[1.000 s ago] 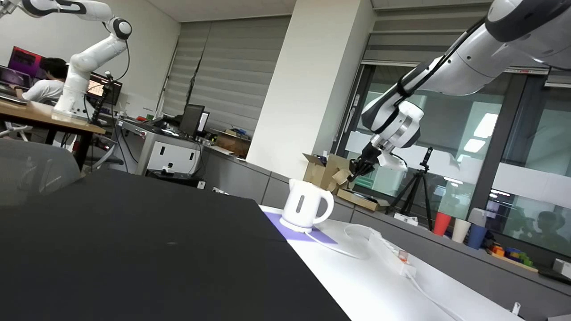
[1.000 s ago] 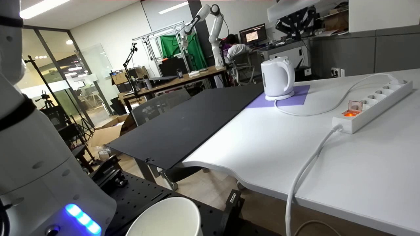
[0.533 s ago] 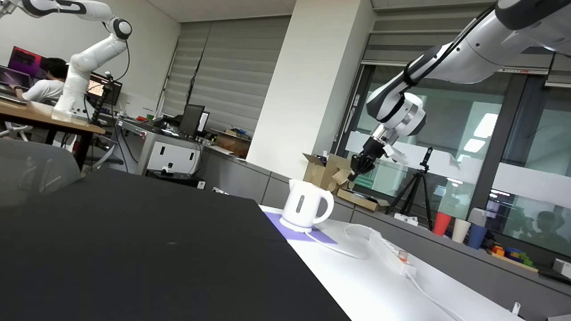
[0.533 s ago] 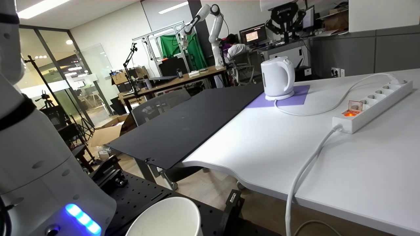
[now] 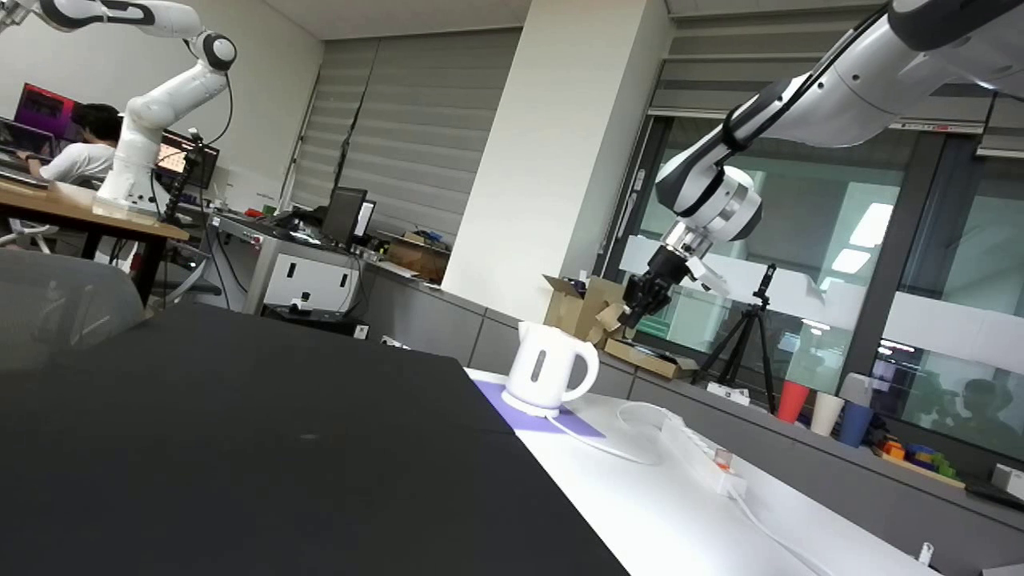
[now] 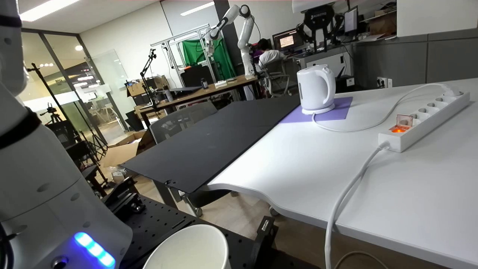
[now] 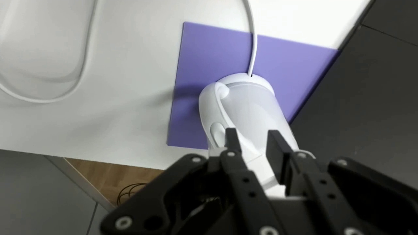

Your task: Press the kettle switch downwards

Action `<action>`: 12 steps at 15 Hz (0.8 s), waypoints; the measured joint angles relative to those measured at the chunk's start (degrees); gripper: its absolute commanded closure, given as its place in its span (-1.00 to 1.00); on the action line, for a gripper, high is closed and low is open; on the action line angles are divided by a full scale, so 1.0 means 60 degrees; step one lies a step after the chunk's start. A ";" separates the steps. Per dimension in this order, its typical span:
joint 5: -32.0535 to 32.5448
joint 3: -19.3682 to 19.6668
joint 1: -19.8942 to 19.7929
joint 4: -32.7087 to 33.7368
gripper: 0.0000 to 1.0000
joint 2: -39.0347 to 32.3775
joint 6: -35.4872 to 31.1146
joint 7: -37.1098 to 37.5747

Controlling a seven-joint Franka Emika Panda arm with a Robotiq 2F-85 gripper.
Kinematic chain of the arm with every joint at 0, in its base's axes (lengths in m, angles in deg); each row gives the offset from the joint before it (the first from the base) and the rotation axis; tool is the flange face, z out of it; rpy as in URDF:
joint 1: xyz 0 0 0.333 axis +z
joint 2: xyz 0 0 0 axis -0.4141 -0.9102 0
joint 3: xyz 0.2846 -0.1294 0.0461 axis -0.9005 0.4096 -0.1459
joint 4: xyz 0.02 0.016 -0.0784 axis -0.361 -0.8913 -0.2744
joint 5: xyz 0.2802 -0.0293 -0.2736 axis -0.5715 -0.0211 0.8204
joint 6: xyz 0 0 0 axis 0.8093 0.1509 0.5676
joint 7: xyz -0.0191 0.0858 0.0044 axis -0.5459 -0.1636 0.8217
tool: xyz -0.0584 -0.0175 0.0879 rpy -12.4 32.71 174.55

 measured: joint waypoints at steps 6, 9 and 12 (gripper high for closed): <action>0.0000 0.0001 0.0032 0.0000 -0.97 0.0000 0.0000 -0.0001; 0.0000 0.0003 0.0032 0.0000 -1.00 0.0000 0.0000 -0.0001; 0.0000 0.0005 0.0034 0.0000 -1.00 0.0000 0.0000 -0.0002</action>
